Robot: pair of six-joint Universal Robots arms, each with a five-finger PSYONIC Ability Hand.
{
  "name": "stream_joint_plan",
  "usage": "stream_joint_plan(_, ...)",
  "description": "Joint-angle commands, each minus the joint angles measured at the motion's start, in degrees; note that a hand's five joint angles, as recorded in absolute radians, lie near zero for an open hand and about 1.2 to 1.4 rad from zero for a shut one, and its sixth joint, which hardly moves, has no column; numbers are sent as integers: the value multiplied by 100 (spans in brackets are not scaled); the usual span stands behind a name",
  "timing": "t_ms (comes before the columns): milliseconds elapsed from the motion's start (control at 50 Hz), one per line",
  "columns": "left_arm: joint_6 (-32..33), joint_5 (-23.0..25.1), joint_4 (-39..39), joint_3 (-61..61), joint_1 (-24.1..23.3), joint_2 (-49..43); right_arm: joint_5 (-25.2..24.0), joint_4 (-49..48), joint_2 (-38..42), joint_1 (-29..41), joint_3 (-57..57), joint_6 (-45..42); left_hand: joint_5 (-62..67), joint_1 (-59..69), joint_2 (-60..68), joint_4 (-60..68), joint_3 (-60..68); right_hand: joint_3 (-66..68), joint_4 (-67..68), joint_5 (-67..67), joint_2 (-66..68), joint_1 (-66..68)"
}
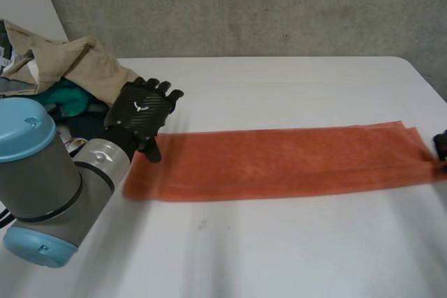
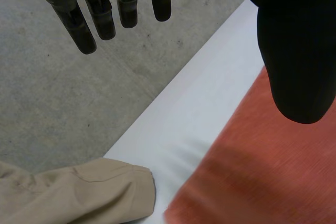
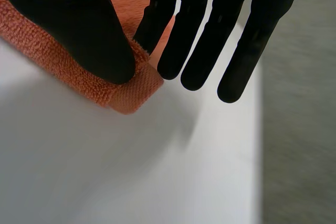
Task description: Fold the laundry.
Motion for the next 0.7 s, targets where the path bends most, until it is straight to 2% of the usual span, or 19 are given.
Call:
stream_joint_plan(20, -1, 8, -1, -121, 17, 293, 709, -577, -451, -213, -151, -360, -301, -80, -187, -156, -224, 1215, 1152, 1447, 1232, 1601)
stream_joint_plan(100, -1, 8, -1, -174, 17, 399, 692, -560, -548, -487, -353, -844, -301, -80, -187, -156, -224, 1215, 1152, 1447, 1232, 1601)
stream_joint_plan(180, -1, 0, -9, -227, 35, 469, 631, -612, -635, -102, -388, -906, -301, -80, -187, -156, -224, 1215, 1152, 1447, 1232, 1601)
stream_joint_plan(280, -1, 0, -1, -280, 43, 636, 201, -718, -1004, 1164, -388, -721, -301, -80, -187, -156, -224, 1215, 1152, 1447, 1232, 1601)
stream_joint_plan(300, -1, 0, -1, -289, 43, 663, -9, -770, -1074, 1540, -336, -677, -301, -80, -187, -156, -224, 1215, 1152, 1447, 1232, 1601)
stream_joint_plan(360, -1, -18, -1, -324, 61, 751, -301, -806, -1128, 2165, -309, -703, -301, -80, -187, -156, -224, 1215, 1152, 1447, 1232, 1601)
stream_joint_plan(380, -9, -18, -1, -333, 61, 768, -467, -815, -1119, 2664, -301, -686, -301, -80, -187, -156, -224, 1215, 1152, 1447, 1232, 1601)
stream_joint_plan(440, -18, -18, -1, -411, 114, 812, -652, -832, -1110, 3396, -335, -738, -301, -80, -187, -156, -224, 1215, 1152, 1447, 1232, 1601)
stream_joint_plan(460, -27, -18, -1, -429, 122, 812, -723, -832, -1041, 3816, -379, -730, -301, -80, -187, -156, -224, 1215, 1152, 1447, 1232, 1601)
stream_joint_plan(520, -88, -18, -1, -482, 166, 812, -802, -841, -847, 4354, -415, -730, -301, -80, -187, -156, -224, 1215, 1152, 1447, 1232, 1601)
stream_joint_plan(620, -203, 0, 17, -587, 219, 812, -776, -850, 240, 5557, -817, -905, -301, -80, -187, -156, -224, 1215, 1152, 1447, 1232, 1601)
stream_joint_plan(700, -212, 0, 70, -623, 246, 786, -645, -797, 699, 5938, -986, -1054, -301, -80, -187, -156, -224, 1215, 1152, 1447, 1232, 1601)
